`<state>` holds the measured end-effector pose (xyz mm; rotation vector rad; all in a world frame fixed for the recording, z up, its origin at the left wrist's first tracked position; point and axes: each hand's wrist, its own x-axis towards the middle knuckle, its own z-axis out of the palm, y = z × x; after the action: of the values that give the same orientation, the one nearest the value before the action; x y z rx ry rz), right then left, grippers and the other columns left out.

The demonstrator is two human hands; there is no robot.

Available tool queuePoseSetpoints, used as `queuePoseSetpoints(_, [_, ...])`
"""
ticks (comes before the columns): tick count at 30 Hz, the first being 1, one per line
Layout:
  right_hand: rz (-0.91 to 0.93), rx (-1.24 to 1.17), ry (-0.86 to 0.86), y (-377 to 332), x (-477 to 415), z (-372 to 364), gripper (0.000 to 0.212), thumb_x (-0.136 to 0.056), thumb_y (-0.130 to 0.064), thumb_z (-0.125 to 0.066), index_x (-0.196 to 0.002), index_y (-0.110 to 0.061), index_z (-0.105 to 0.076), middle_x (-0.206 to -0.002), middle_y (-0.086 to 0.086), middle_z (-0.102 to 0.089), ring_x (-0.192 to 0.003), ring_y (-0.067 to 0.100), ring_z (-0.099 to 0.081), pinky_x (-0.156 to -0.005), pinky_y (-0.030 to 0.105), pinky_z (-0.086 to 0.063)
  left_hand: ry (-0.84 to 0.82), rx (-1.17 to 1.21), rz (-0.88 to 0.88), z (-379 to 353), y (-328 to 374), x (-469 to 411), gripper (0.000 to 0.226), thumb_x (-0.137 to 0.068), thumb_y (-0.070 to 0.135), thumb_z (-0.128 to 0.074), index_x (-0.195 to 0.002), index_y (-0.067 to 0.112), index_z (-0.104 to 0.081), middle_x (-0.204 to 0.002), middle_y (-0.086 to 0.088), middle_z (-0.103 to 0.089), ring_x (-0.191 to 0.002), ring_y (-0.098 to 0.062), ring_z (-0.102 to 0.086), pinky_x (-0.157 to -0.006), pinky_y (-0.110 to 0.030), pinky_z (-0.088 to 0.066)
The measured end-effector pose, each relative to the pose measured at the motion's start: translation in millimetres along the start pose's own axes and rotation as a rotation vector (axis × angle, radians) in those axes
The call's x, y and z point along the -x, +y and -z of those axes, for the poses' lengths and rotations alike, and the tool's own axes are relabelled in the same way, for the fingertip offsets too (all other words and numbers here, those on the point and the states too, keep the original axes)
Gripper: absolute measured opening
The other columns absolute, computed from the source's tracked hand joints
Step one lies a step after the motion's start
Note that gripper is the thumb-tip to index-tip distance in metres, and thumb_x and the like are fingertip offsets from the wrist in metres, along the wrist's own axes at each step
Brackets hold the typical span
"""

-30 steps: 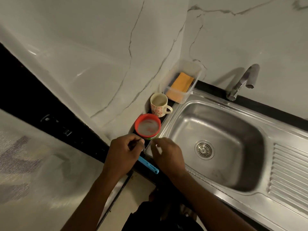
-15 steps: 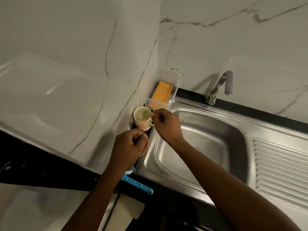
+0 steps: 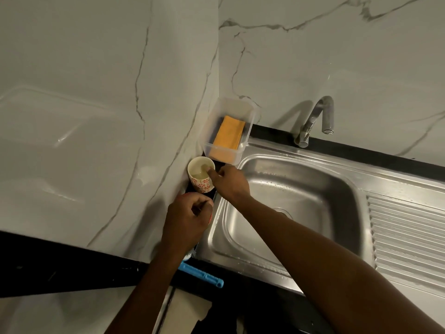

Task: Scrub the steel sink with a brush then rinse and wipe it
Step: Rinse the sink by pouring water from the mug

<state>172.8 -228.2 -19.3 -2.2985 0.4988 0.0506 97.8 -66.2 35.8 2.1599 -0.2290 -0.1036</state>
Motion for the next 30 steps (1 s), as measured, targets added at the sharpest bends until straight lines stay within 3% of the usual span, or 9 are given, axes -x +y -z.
queuePoseSetpoints(5, [0.021,-0.054,-0.102,0,-1,8,0.054,-0.105,-0.051,-0.049,-0.070,-0.013,-0.065,-0.067,0.002,-0.065,-0.062,0.015,-0.062,-0.061,0.034,-0.052,-0.005,-0.031,-0.009,-11,5,1,0.009,-0.094,0.021,-0.072,-0.089,0.026,-0.077,-0.083,0.014,-0.074,-0.081,-0.006,-0.070,-0.073,-0.026,-0.058])
queuePoseSetpoints(8, [0.010,-0.112,-0.086,9,3,27,0.054,-0.104,-0.047,-0.051,-0.081,-0.003,-0.072,-0.077,0.010,-0.072,-0.072,0.023,-0.069,-0.070,0.041,-0.059,-0.003,-0.026,-0.042,-20,15,-1,0.008,-0.094,0.022,-0.074,-0.088,0.026,-0.078,-0.078,0.016,-0.073,-0.078,-0.003,-0.070,-0.070,-0.020,-0.056])
queuePoseSetpoints(11, [-0.023,-0.169,-0.062,32,13,61,0.053,-0.102,-0.046,-0.055,-0.080,-0.002,-0.073,-0.077,0.011,-0.074,-0.072,0.024,-0.071,-0.069,0.038,-0.058,-0.011,-0.011,-0.070,-34,31,-4,0.006,-0.095,0.021,-0.074,-0.090,0.024,-0.078,-0.076,0.017,-0.073,-0.077,-0.001,-0.070,-0.064,-0.009,-0.048])
queuePoseSetpoints(16, [-0.089,-0.181,0.052,83,28,131,0.044,-0.101,-0.041,-0.058,-0.078,-0.007,-0.073,-0.076,0.006,-0.074,-0.069,0.021,-0.070,-0.059,0.029,-0.050,-0.053,0.104,-0.148,-74,61,-22,0.014,-0.094,0.013,-0.075,-0.089,0.027,-0.074,-0.082,0.019,-0.074,-0.080,-0.004,-0.071,-0.066,-0.015,-0.053])
queuePoseSetpoints(19, [-0.118,-0.186,0.117,110,33,170,0.040,-0.101,-0.040,-0.058,-0.077,-0.011,-0.073,-0.075,0.001,-0.075,-0.062,0.010,-0.066,-0.057,0.025,-0.051,-0.112,0.121,-0.174,-107,80,-42,0.024,-0.094,0.015,-0.075,-0.085,0.036,-0.071,-0.081,0.023,-0.073,-0.078,-0.002,-0.071,-0.067,-0.016,-0.054])
queuePoseSetpoints(21, [-0.127,-0.188,0.172,125,35,191,0.039,-0.101,-0.039,-0.058,-0.076,-0.013,-0.073,-0.073,0.001,-0.074,-0.056,0.006,-0.062,-0.055,0.024,-0.048,-0.148,0.122,-0.170,-132,90,-59,0.015,-0.094,0.019,-0.075,-0.086,0.032,-0.074,-0.079,0.019,-0.075,-0.077,-0.002,-0.071,-0.067,-0.021,-0.056])
queuePoseSetpoints(25, [-0.203,-0.196,0.256,148,33,215,0.044,-0.098,-0.041,-0.058,-0.077,-0.006,-0.074,-0.069,0.009,-0.072,-0.058,0.018,-0.063,-0.059,0.032,-0.052,-0.122,0.106,-0.182,-174,111,-97,0.009,-0.094,0.019,-0.074,-0.085,0.023,-0.074,-0.077,0.014,-0.073,-0.072,0.001,-0.068,-0.063,-0.013,-0.049])
queuePoseSetpoints(28, [-0.229,-0.207,0.286,161,31,220,0.045,-0.098,-0.041,-0.059,-0.075,-0.005,-0.073,-0.063,0.006,-0.069,-0.052,0.008,-0.056,-0.057,0.028,-0.049,-0.091,0.087,-0.188,-198,116,-134,0.008,-0.095,0.019,-0.073,-0.089,0.018,-0.077,-0.081,0.005,-0.074,-0.076,-0.009,-0.070,-0.072,-0.030,-0.056])
queuePoseSetpoints(30, [-0.234,-0.222,0.294,165,28,220,0.044,-0.099,-0.039,-0.059,-0.073,-0.005,-0.071,-0.056,0.000,-0.064,-0.046,0.002,-0.052,-0.055,0.023,-0.046,-0.151,0.055,-0.156,-212,120,-161,0.008,-0.096,0.021,-0.072,-0.097,0.017,-0.078,-0.091,0.003,-0.076,-0.088,-0.017,-0.073,-0.078,-0.030,-0.054])
